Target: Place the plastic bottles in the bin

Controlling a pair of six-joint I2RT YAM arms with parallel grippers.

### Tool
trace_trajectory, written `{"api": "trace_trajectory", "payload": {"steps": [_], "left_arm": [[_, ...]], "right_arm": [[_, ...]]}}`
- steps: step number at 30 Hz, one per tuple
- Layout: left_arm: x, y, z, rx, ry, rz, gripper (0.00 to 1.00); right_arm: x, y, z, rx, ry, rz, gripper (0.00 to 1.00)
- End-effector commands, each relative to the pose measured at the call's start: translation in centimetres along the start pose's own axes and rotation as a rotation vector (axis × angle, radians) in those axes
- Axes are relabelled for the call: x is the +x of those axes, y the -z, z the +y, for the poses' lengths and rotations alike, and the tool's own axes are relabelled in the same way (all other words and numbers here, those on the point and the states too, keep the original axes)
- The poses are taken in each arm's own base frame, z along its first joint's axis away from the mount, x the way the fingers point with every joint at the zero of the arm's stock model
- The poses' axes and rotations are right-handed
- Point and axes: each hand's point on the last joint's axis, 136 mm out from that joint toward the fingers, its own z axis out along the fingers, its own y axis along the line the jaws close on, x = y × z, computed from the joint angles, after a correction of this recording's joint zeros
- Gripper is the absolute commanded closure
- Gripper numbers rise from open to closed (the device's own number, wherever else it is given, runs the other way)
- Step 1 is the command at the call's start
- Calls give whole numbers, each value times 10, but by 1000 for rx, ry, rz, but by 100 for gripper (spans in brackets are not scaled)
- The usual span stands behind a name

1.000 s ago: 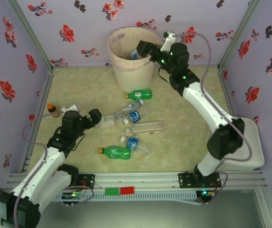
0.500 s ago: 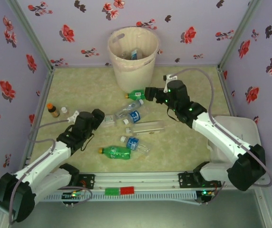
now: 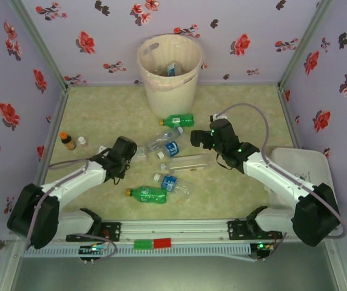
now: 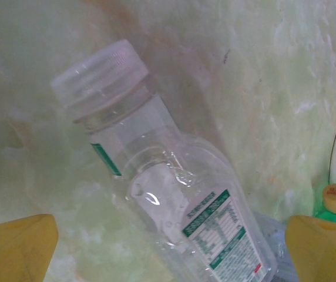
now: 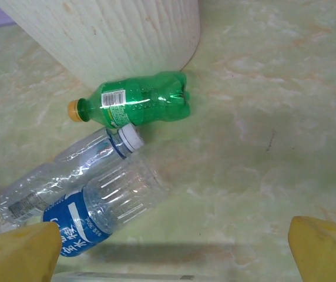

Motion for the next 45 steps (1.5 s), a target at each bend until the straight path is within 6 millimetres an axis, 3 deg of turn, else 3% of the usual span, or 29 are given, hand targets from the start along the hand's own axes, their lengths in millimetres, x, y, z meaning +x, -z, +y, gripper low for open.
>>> {"api": "trace_trajectory", "payload": {"steps": [1, 11, 19, 34, 39, 45], "left_arm": [[-2, -5, -1, -63, 66, -44, 1], [26, -35, -13, -165, 99, 20, 1], [38, -55, -2, -212, 116, 48, 5], [24, -54, 1, -191, 87, 22, 44], [14, -45, -30, -56, -47, 23, 45], [-3, -16, -89, 297, -180, -20, 50]], "right_arm": [[-9, 11, -4, 20, 0, -60, 0], [-17, 23, -7, 18, 32, -116, 0], [-12, 24, -10, 21, 42, -114, 0], [-15, 20, -4, 0, 38, -118, 0], [-13, 15, 0, -11, 37, -93, 0], [-13, 13, 1, -18, 34, -93, 0]]}}
